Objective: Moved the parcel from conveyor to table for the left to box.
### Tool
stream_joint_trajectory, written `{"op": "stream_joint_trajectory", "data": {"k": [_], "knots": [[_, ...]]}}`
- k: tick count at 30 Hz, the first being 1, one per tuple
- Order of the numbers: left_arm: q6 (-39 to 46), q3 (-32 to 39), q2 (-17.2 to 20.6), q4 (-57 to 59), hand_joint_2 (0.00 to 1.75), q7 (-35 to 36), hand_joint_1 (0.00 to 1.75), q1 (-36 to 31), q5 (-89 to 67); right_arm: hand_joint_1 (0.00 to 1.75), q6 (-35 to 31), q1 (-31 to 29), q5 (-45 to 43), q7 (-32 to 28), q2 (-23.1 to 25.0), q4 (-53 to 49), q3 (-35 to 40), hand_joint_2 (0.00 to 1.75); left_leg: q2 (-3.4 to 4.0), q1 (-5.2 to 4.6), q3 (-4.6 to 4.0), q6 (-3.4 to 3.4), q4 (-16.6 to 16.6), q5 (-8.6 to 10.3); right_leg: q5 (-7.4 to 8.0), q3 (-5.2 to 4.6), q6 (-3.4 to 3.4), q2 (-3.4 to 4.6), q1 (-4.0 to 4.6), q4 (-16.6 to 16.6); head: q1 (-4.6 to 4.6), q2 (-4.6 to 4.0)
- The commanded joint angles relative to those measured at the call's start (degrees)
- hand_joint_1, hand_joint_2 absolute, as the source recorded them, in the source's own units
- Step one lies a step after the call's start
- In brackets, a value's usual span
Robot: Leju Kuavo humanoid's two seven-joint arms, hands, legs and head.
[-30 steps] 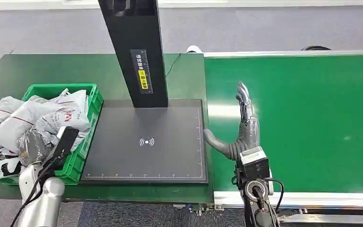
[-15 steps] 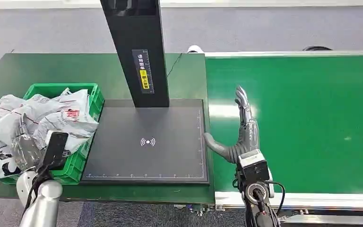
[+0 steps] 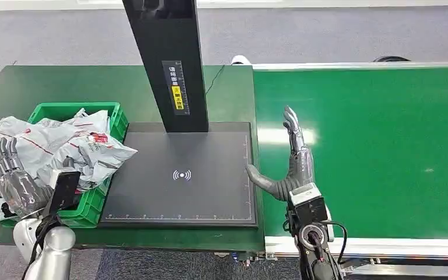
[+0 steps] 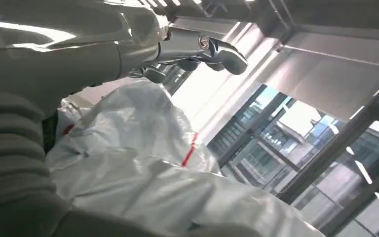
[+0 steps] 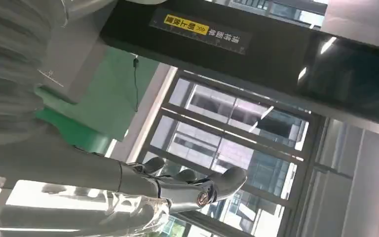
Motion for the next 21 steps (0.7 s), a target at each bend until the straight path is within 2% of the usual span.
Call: {"op": "stream_joint_trajectory", "data": {"k": [1,9,10,12,13,15,19,21], "knots": [[0.9,11.2,-5.1,-1.8,0.00,-8.5,0.00,-1.8,-3.0,0.00,0.3,-4.3,-0.8,0.1,-1.3,5.8,2.4,1.75,0.17,-0.01,0.05,0.07,0.0,-0.01,0.05,0.02,0.01,0.07,0.01,-0.1,0.00,0.00],[0.9,11.2,-5.1,-1.8,0.00,-8.5,0.00,-1.8,-3.0,0.00,0.3,-4.3,-0.8,0.1,-1.3,5.8,2.4,1.75,0.05,0.01,0.06,0.06,0.0,0.00,0.01,0.06,0.00,-0.06,0.03,-0.1,0.00,0.00],[0.9,17.6,-8.4,-4.7,0.00,-14.1,0.00,-2.8,-4.0,0.00,0.3,-4.1,-0.8,0.1,-1.4,5.9,2.7,1.75,0.05,0.00,0.04,0.05,0.0,-0.01,0.01,0.03,0.00,-0.02,0.02,0.0,0.00,0.00],[0.9,22.3,-10.1,-5.2,0.00,-18.1,0.00,-4.0,-4.7,0.00,0.2,-3.9,-1.0,0.1,-1.4,5.9,2.9,1.75,0.16,0.03,0.06,0.09,0.0,-0.01,0.05,0.06,0.01,0.01,0.06,-0.1,0.00,0.00],[0.9,24.7,-10.6,-5.4,1.75,-20.5,0.00,-5.0,-3.7,0.00,-0.1,-3.8,-1.1,0.1,-1.6,5.9,3.0,1.75,0.11,0.02,0.00,0.06,0.0,-0.02,0.02,-0.01,0.01,0.02,0.04,0.0,0.00,0.00],[0.9,23.7,-10.4,-9.3,1.75,-22.7,0.00,-4.0,0.8,0.00,-0.3,-4.0,-0.9,0.1,-1.8,6.4,3.5,1.75,0.08,0.02,0.01,0.05,0.0,-0.02,0.02,0.02,0.01,0.01,0.04,0.0,0.02,0.00],[0.9,13.3,-8.9,-18.8,1.75,-22.7,0.00,1.9,10.5,0.00,-1.7,-4.0,-1.6,-0.6,-2.4,7.6,3.8,1.75,0.20,0.04,-0.03,0.05,0.1,-0.06,0.01,-0.03,0.01,0.09,0.06,0.0,0.00,0.00],[0.9,-2.4,-3.6,-16.7,1.75,-22.7,0.00,5.7,21.0,0.00,-1.1,-4.5,-3.8,-0.8,-3.1,8.8,3.9,1.75,0.03,0.04,-0.01,0.05,0.0,-0.03,-0.02,0.01,0.01,-0.06,0.05,-0.1,0.00,0.00]]}}
